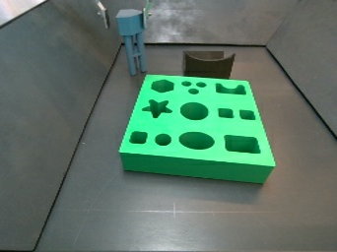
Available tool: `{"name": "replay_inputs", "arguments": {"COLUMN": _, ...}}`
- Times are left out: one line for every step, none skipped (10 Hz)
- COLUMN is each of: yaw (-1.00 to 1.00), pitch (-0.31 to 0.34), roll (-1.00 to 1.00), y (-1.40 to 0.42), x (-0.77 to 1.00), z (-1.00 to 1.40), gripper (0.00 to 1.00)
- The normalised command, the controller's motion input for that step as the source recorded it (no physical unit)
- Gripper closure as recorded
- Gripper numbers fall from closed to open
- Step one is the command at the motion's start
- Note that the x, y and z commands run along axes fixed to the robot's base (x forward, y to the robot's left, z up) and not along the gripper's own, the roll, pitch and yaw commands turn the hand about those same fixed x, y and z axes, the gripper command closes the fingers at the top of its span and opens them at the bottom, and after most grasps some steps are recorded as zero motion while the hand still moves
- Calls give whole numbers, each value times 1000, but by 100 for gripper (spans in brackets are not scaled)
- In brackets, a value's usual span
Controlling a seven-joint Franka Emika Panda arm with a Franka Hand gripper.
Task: Pick up the 3 prong object. Move up. Move to above the board. Insert the 3 prong object.
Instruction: Pick up the 3 prong object.
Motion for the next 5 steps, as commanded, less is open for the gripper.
{"name": "replay_inputs", "arguments": {"yaw": 0, "pitch": -100, "roll": -67, "y": 9, "x": 0, "z": 0, "gripper": 0}}
{"name": "replay_inputs", "arguments": {"yaw": 0, "pitch": -96, "roll": -26, "y": 0, "x": 0, "z": 0, "gripper": 0}}
{"name": "replay_inputs", "arguments": {"yaw": 0, "pitch": -104, "roll": -107, "y": 26, "x": 66, "z": 0, "gripper": 0}}
{"name": "replay_inputs", "arguments": {"yaw": 0, "pitch": -99, "roll": -126, "y": 57, "x": 57, "z": 0, "gripper": 0}}
{"name": "replay_inputs", "arguments": {"yaw": -3, "pitch": -107, "roll": -103, "y": 0, "x": -11, "z": 0, "gripper": 0}}
